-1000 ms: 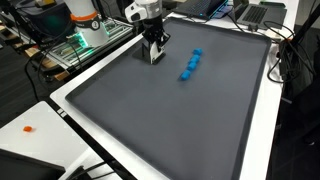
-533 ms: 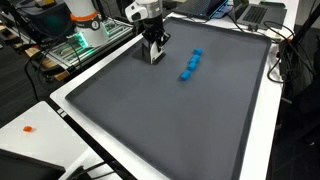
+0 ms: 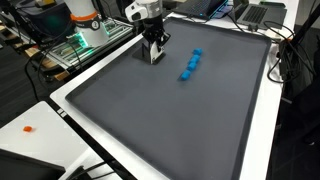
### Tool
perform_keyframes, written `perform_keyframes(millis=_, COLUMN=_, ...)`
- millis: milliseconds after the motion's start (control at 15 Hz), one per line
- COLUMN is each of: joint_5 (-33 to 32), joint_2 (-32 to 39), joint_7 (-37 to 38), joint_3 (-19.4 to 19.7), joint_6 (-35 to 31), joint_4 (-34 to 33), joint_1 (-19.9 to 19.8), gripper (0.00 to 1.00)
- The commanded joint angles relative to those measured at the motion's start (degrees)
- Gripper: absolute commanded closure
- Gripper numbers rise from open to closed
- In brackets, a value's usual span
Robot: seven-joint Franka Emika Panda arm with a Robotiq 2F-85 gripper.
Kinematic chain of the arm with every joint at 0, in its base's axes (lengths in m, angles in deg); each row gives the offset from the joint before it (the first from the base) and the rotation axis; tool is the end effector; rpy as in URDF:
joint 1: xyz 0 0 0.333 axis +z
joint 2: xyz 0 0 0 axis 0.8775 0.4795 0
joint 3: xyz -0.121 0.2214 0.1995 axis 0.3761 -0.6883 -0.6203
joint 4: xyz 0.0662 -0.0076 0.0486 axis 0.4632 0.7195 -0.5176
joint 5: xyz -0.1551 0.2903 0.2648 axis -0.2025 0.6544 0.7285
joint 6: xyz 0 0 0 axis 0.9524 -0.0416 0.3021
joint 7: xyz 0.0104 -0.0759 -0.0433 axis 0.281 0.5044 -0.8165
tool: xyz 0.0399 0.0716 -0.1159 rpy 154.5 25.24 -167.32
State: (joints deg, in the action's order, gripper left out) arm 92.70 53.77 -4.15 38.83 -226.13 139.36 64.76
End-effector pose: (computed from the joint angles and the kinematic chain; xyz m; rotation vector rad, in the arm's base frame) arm 0.4429 0.0398 0.1781 -2.3178 1.9334 0.0933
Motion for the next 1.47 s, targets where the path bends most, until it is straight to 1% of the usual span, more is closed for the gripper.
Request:
perform_keyframes(millis=0, joint_5=0.56, joint_2=1.39, joint_7=-0.34, joint_3=-0.16, joint_6=-1.73, joint_4=1.23, joint_1=0.05, gripper=0.71)
perform_keyframes(millis=133, joint_5=0.34, joint_2=1.49, joint_7=-0.66, joint_3=0.01, joint_6=-1.45, joint_4=1.6, joint_1=-0.05, gripper=0.57)
perform_keyframes(millis=200, joint_5=-0.79, joint_2=1.21, joint_7=-0.17, joint_3=0.29, joint_6=-1.24, joint_4=1.76, joint_1=-0.12, gripper=0.49)
perform_keyframes(millis=333, joint_5=-2.22, joint_2=-0.3, joint_7=0.24, joint_3=0.71, joint_6=-0.74, joint_4=1.99, joint_1=-0.36, gripper=0.35)
perform_keyframes(millis=533, joint_5=-6.48, joint_2=-1.85, joint_7=1.65, joint_3=1.53, joint_6=0.16, joint_4=1.82, joint_1=-0.54, gripper=0.11)
perform_keyframes(millis=667, joint_5=-8.72, joint_2=-2.86, joint_7=2.13, joint_3=1.83, joint_6=0.55, joint_4=1.59, joint_1=-0.82, gripper=0.0)
perform_keyframes(millis=933, joint_5=-11.96, joint_2=-4.78, joint_7=2.51, joint_3=1.68, joint_6=1.61, joint_4=0.76, joint_1=-1.44, gripper=0.0)
perform_keyframes(millis=1400, joint_5=-12.8, joint_2=-8.87, joint_7=2.21, joint_3=1.27, joint_6=5.27, joint_4=-0.12, joint_1=-2.87, gripper=0.0)
